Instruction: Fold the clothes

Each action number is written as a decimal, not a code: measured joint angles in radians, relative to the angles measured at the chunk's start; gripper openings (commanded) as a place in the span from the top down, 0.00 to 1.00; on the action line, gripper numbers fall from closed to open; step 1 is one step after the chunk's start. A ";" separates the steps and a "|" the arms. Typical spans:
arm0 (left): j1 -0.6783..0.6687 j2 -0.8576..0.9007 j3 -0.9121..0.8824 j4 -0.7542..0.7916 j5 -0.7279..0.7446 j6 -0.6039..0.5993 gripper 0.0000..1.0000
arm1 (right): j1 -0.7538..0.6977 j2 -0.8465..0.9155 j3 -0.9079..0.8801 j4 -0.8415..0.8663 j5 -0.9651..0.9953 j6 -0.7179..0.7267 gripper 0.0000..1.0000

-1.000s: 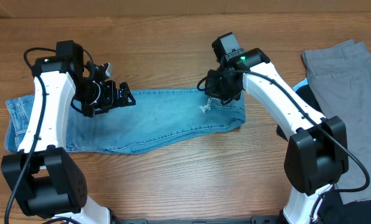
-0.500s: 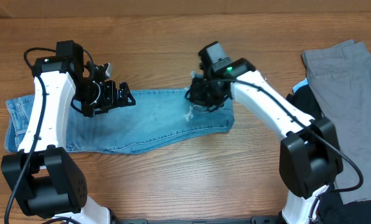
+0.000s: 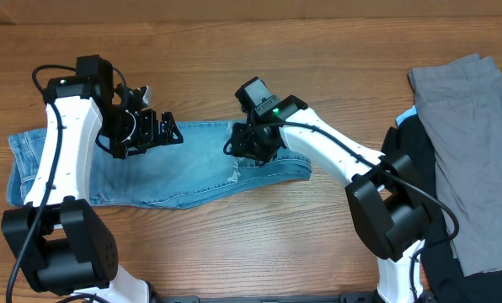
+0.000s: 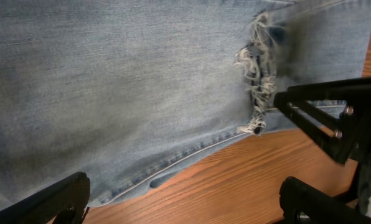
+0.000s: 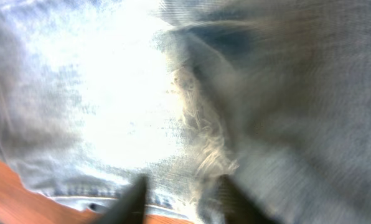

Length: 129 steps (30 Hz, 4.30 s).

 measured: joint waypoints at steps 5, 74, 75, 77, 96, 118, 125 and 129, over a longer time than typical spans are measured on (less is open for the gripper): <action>0.000 0.000 0.000 -0.002 -0.008 0.000 0.00 | 0.000 0.000 0.003 -0.026 -0.002 0.000 0.38; 0.000 0.000 0.000 -0.010 -0.013 0.000 0.00 | -0.396 0.018 -0.071 -0.140 -0.174 -0.521 0.02; 0.000 0.000 0.000 -0.010 -0.014 0.000 0.00 | -0.395 0.030 -0.071 -0.140 -0.180 -0.521 0.03; 0.000 0.000 0.000 -0.010 -0.014 0.000 0.00 | -0.394 0.038 -0.071 -0.138 -0.195 -0.525 0.10; 0.000 0.000 0.000 -0.011 -0.013 0.000 0.00 | -0.399 0.043 -0.077 -0.174 -0.130 -0.382 0.96; 0.000 0.000 0.000 0.009 -0.014 0.000 0.00 | -0.329 -0.195 -0.025 -0.340 0.263 -0.313 0.96; 0.000 0.000 0.000 0.006 -0.014 0.000 0.00 | -0.178 -0.195 -0.025 -0.270 0.280 -0.265 0.96; 0.000 0.000 0.000 0.005 -0.014 0.000 0.00 | -0.120 -0.195 -0.025 -0.260 0.307 -0.240 0.96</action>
